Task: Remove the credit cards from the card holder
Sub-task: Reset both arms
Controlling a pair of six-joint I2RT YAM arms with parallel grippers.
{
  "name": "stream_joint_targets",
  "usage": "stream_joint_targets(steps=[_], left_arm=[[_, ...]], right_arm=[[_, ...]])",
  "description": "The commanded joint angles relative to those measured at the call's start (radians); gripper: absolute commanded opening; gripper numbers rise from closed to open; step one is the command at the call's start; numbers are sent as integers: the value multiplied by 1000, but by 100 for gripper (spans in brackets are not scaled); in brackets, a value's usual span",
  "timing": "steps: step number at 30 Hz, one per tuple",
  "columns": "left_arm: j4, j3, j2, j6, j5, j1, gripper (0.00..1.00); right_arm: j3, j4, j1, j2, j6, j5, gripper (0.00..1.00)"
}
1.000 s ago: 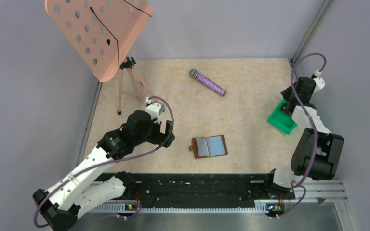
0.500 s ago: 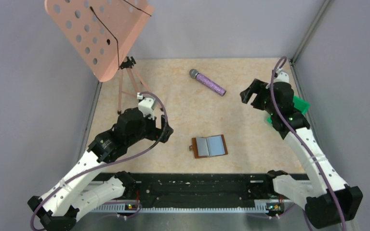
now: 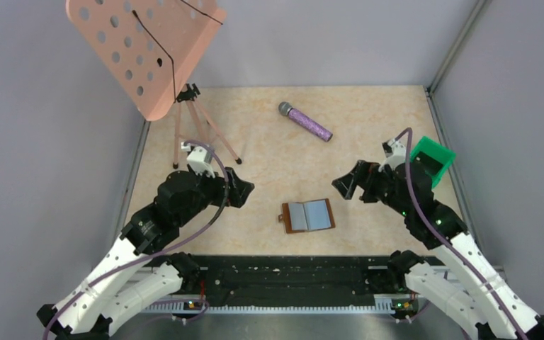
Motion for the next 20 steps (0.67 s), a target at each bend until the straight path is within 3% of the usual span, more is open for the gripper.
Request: stream_joint_targets(steps=[1, 5, 20], left_arm=[[111, -57, -42, -72, -48, 1, 97], [113, -78, -56, -83, -64, 1, 97], [108, -84, -62, -67, -74, 1, 97]], right_arm=[[-17, -11, 9, -129, 39, -45, 99], [-13, -24, 10, -188, 40, -56, 99], [-18, 24, 9, -177, 51, -103, 99]])
